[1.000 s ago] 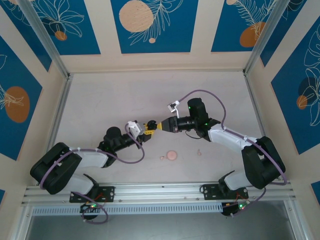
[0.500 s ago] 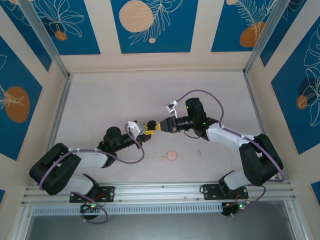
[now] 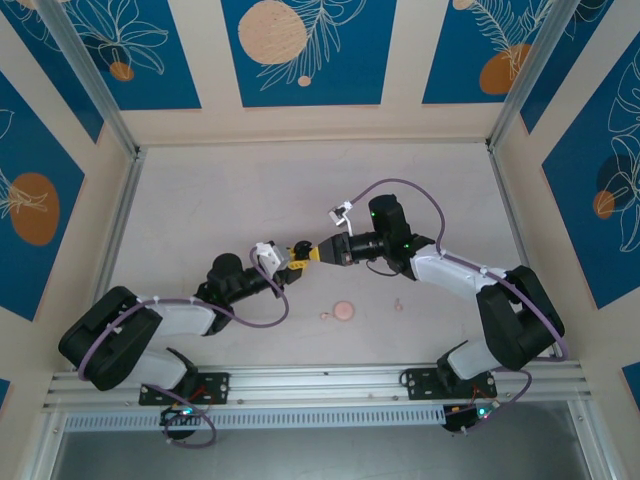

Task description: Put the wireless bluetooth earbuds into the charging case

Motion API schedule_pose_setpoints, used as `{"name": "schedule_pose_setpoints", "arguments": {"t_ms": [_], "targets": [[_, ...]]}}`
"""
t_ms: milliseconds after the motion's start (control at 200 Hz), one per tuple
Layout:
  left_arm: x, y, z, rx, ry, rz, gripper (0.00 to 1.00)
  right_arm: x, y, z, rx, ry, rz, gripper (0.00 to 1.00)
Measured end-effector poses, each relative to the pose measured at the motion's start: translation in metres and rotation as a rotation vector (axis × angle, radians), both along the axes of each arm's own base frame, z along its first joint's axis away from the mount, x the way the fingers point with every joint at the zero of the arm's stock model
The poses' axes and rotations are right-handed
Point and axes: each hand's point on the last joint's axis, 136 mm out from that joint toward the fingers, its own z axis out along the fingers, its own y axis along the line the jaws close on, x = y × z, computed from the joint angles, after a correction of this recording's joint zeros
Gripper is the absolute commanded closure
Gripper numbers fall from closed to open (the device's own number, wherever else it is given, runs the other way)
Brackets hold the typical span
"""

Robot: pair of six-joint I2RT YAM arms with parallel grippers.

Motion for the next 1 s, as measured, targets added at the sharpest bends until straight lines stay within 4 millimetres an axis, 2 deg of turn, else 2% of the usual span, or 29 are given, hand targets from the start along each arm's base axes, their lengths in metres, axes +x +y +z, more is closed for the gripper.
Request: {"name": "schedule_pose_setpoints", "arguments": {"t_ms": [1000], "targets": [[-0.001,0.002,0.002,0.009,-0.006,0.006,0.92,-0.002,0.014,0.005,0.014,-0.013,0.040,0.84]]}}
